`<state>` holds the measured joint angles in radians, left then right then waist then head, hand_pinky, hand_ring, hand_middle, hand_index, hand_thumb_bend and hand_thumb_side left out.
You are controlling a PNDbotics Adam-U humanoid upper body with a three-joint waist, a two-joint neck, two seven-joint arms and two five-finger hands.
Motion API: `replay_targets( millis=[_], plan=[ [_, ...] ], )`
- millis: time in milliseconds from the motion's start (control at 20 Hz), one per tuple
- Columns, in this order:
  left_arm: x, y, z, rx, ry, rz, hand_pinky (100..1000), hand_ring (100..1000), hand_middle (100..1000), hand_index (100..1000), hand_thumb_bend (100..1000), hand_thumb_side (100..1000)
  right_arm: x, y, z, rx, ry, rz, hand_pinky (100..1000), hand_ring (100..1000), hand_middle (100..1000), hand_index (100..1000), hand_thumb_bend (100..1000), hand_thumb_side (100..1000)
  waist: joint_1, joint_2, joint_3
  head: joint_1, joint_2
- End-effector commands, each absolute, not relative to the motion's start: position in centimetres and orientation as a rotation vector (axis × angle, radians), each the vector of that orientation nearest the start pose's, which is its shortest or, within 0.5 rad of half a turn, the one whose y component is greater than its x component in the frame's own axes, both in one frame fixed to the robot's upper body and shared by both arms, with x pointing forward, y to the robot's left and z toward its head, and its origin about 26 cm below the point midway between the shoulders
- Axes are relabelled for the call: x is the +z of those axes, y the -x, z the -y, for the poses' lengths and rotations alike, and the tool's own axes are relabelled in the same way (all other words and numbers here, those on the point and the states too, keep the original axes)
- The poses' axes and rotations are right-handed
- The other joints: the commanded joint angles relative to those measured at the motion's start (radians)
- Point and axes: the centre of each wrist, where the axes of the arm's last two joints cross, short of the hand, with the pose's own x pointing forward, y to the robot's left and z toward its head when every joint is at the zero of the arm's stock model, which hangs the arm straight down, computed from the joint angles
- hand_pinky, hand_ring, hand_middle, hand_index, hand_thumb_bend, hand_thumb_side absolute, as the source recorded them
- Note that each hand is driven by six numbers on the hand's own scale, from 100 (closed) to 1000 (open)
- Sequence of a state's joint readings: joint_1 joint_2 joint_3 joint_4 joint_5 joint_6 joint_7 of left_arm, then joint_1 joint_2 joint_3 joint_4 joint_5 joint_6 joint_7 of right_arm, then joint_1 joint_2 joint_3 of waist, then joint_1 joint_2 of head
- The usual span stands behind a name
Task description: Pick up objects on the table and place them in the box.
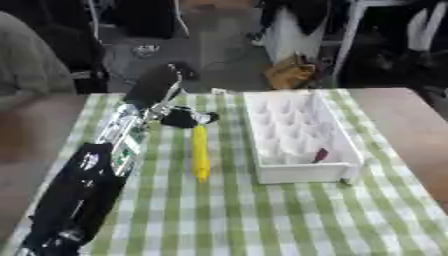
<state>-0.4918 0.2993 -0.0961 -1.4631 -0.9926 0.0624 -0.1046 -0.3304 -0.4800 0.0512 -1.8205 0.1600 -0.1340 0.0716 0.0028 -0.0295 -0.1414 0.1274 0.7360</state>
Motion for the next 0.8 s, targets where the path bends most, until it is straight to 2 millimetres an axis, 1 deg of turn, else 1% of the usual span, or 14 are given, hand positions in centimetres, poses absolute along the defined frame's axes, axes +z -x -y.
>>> replay_targets(
  millis=[50,150,350,550,800],
  plan=[
    [14.5,-37.2,-27.1,-0.913,-1.095,1.638,697,737,630,758,634,657,19.0,-32.7,29.3,0.752,0.424,2.193,741,778,781,948,268,554,-0.014,0.002,-0.001,-0.007,-0.013],
    [14.2,-35.7,-27.9,-0.832,-1.103,1.643,699,737,630,758,629,664,19.1,-32.7,29.2,0.755,0.422,2.194,741,778,781,948,269,554,-0.013,0.002,-0.004,-0.004,-0.012],
    [14.3,-33.8,-28.5,-0.731,-1.084,1.657,696,735,626,755,620,667,19.0,-32.7,29.2,0.755,0.420,2.192,741,778,781,948,268,554,-0.013,0.002,-0.006,-0.003,-0.012],
    [14.3,-33.3,-28.9,-0.665,-1.033,1.670,696,735,626,755,620,666,19.0,-32.7,29.2,0.754,0.421,2.191,741,778,781,948,268,553,-0.013,0.003,-0.006,-0.001,-0.014],
    [14.1,-33.3,-29.4,-0.615,-0.962,1.698,696,735,626,755,620,666,19.0,-32.7,29.2,0.755,0.422,2.192,741,778,781,948,268,554,-0.013,0.003,-0.006,0.001,-0.014]
  ],
)
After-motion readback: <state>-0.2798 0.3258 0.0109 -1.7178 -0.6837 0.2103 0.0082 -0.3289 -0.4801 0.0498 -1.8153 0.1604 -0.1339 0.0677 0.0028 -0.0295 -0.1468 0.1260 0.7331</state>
